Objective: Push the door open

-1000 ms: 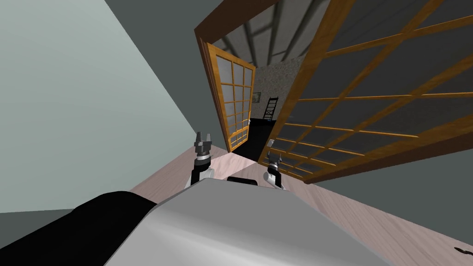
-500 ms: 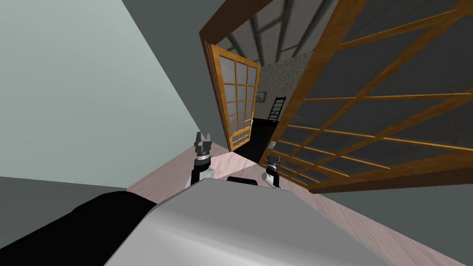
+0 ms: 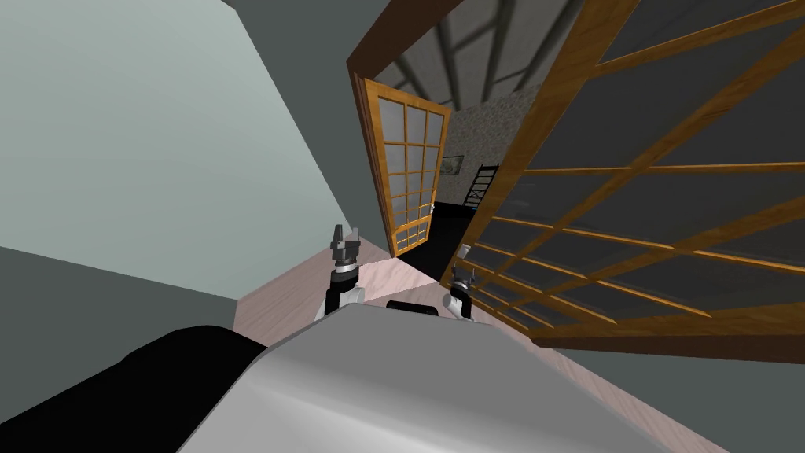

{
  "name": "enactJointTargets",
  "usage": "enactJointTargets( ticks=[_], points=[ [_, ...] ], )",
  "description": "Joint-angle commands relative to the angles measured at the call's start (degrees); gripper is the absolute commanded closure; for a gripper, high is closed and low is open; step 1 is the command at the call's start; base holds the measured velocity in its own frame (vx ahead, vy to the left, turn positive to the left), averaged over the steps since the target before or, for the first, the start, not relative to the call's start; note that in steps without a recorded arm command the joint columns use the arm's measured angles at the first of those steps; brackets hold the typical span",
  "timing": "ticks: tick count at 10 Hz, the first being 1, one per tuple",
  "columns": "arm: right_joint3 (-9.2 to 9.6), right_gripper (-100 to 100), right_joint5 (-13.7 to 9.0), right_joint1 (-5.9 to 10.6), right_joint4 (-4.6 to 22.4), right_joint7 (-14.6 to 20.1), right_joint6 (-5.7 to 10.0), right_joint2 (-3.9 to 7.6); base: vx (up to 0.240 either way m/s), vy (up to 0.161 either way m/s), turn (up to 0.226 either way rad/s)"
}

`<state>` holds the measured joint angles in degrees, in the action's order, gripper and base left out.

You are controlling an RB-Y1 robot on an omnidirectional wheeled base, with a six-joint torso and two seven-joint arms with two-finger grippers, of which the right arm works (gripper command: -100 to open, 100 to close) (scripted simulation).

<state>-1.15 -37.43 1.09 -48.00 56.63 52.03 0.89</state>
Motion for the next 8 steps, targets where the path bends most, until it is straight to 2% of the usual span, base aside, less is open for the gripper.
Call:
enactJointTargets(
  ticks=[1,4,5,6,8],
  points=[
    [0.02,-100,-0.6,0.8,2.0,1.1,0.84,-0.54,0.012,-0.146,0.138],
    [0.02,-100,-2.5,2.2,5.9,3.7,2.2,-2.28,0.006,-0.136,0.185],
    [0.11,-100,-2.0,2.45,6.4,3.5,2.51,-1.71,0.004,-0.077,0.054],
    [0.1,-100,-2.1,2.34,6.8,4.2,2.96,-0.24,0.101,-0.061,0.02],
    [0.07,-100,-2.3,2.09,7.1,4.7,3.26,0.95,0.17,-0.098,0.037]
  ],
)
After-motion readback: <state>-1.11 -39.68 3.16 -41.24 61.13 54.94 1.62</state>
